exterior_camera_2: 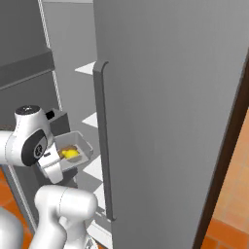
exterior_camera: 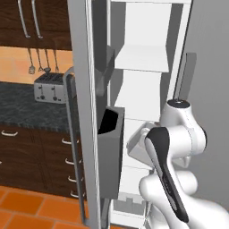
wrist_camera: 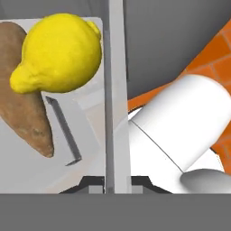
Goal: Take the meat container that has the fish and place it on the second highest rack of the freezer. Then take the vegetable container that has the lemon and sweet potato and place it on the highest rack of the freezer.
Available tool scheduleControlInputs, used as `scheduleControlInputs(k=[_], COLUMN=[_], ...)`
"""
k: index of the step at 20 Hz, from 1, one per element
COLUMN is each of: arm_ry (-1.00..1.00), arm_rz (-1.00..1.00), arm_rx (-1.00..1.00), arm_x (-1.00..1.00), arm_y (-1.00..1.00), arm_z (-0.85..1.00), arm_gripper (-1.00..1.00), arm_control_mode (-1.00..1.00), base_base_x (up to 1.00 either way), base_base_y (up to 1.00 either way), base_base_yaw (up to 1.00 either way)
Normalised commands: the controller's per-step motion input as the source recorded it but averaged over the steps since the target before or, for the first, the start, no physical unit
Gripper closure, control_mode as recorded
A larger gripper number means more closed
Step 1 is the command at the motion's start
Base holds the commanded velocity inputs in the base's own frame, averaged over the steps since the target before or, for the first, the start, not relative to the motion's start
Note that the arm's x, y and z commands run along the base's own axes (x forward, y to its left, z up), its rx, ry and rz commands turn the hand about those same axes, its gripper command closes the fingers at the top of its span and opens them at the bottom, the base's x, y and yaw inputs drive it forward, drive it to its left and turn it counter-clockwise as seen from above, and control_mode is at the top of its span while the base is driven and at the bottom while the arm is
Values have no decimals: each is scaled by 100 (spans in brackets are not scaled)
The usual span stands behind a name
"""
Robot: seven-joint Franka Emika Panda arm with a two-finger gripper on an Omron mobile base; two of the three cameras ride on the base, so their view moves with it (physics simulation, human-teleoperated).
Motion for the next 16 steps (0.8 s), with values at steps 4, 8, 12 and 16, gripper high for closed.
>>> scheduleControlInputs(k=[4, 8, 12, 16], arm_ry=[0, -27, -29, -19], arm_rz=[0, 0, 0, 5], arm_rx=[0, -10, -14, -22], arm_x=[0, 12, 7, 20], arm_y=[0, -6, -15, -13], arm_z=[0, 100, 100, 91], arm_gripper=[100, 100, 100, 100], arm_control_mode=[100, -100, -100, -100], base_base_x=[5, 0, 0, 0], base_base_y=[12, 0, 0, 0], base_base_yaw=[6, 0, 0, 0])
